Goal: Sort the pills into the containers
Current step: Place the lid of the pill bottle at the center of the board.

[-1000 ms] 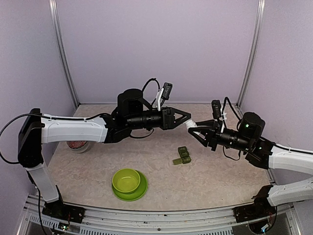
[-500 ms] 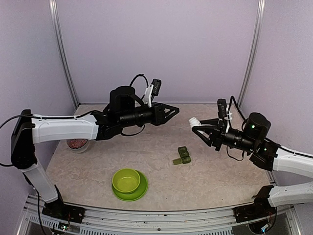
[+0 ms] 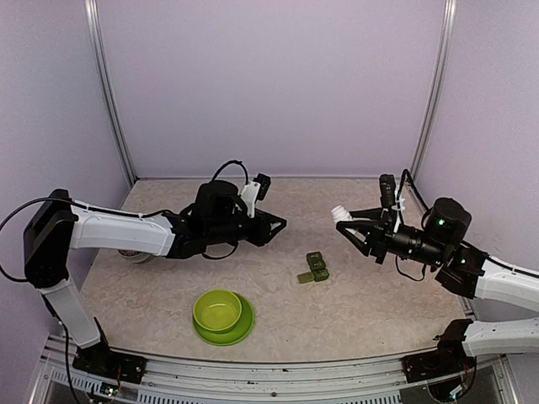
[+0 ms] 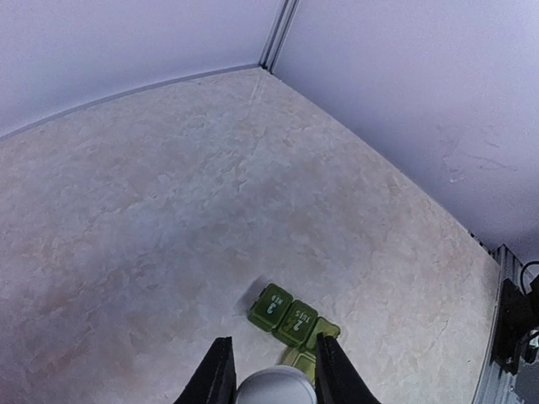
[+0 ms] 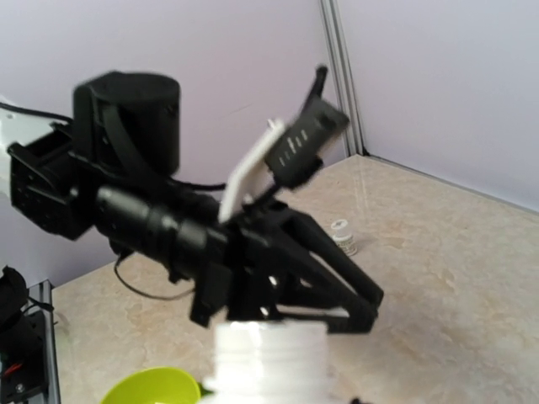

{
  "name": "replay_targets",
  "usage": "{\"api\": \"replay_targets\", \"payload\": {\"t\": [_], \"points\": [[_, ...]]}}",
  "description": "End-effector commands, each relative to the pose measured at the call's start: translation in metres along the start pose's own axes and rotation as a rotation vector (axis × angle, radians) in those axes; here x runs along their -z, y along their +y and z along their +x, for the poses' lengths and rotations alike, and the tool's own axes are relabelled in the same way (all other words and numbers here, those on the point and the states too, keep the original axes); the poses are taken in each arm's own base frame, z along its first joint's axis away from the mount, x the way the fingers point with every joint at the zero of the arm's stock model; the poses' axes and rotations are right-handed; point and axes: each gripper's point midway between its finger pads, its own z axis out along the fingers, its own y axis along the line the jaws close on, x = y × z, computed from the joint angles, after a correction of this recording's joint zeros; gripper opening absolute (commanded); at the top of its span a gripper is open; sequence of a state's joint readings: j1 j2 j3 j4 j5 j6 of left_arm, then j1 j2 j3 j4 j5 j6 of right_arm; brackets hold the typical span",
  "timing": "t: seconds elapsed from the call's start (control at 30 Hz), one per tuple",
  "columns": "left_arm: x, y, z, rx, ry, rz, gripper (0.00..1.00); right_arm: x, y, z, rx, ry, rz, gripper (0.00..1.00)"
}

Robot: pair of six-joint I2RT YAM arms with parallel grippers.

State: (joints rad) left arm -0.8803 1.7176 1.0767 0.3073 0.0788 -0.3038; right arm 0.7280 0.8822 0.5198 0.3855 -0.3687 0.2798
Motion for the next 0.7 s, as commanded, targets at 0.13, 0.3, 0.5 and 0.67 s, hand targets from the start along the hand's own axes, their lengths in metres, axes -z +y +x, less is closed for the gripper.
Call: {"api": "replay_targets", "payload": {"t": [0.13,0.3,0.5,0.67], "points": [[-0.022,0.041,0.048,-0.077,0.072,-0.148,0.19,0.007,-0.003,0.006,0.0,0.008,0.027,0.06],[-0.029,0.057,0.067,-0.11,0.087,-0.225,0.2,0.01,-0.004,0.009,-0.004,0.014,0.036,0.06],[-0.041,0.07,0.09,-0.157,0.126,-0.305,0.21,0.013,-0.005,0.012,-0.008,0.015,0.044,0.06],[-0.049,0.075,0.106,-0.17,0.161,-0.33,0.22,0.015,-0.005,0.012,-0.008,0.012,0.049,0.06]]}}
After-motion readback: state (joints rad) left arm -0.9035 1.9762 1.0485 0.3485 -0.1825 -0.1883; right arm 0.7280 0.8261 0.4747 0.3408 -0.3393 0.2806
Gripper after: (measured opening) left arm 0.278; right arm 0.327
